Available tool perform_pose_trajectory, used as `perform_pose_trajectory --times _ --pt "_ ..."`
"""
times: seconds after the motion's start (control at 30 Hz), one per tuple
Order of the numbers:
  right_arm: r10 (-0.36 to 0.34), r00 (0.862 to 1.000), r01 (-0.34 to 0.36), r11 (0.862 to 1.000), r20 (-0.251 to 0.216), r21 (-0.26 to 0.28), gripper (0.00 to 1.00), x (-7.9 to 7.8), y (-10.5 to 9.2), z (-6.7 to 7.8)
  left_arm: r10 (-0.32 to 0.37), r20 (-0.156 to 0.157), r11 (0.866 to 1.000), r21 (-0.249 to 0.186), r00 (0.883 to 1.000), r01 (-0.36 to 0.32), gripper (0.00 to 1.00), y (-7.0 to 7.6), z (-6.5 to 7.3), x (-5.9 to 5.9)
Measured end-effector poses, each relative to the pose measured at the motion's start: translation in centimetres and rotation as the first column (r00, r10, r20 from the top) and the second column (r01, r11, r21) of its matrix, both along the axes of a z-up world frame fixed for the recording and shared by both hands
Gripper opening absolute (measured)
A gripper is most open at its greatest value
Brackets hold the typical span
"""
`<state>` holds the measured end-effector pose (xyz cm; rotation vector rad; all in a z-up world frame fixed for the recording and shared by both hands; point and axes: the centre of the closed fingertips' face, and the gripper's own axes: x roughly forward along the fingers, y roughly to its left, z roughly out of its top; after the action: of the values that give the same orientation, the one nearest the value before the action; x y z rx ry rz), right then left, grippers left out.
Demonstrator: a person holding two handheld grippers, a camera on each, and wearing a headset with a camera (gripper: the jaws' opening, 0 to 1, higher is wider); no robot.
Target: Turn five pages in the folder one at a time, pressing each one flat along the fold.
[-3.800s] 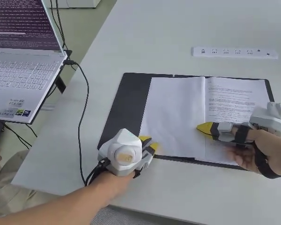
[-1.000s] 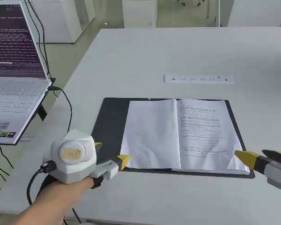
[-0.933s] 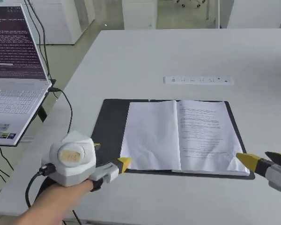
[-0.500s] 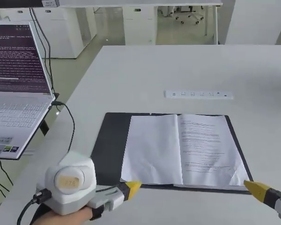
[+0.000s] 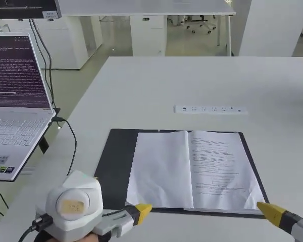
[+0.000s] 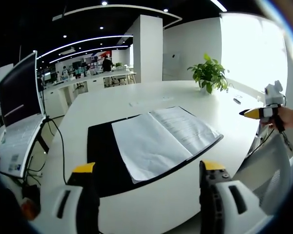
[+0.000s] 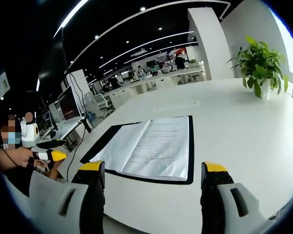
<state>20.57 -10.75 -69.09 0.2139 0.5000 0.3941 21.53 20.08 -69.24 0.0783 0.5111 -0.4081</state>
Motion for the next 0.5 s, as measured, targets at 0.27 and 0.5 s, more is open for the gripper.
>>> perform_pose_trajectory --times 0.27,0.5 --pt "0.002 1.000 -0.002 1.000 -0.007 0.007 0.80 0.3 0.3 -0.8 -0.003 -0.021 1.000 0.018 1.000 0.003 0.84 -0.5 -1.2 0.7" --pt "0.010 1.000 -0.009 1.000 -0.011 0.013 0.80 0.8 0.7 -0.9 -0.024 -0.036 0.999 0.027 0.999 0.025 0.82 -2.1 -2.0 1.7"
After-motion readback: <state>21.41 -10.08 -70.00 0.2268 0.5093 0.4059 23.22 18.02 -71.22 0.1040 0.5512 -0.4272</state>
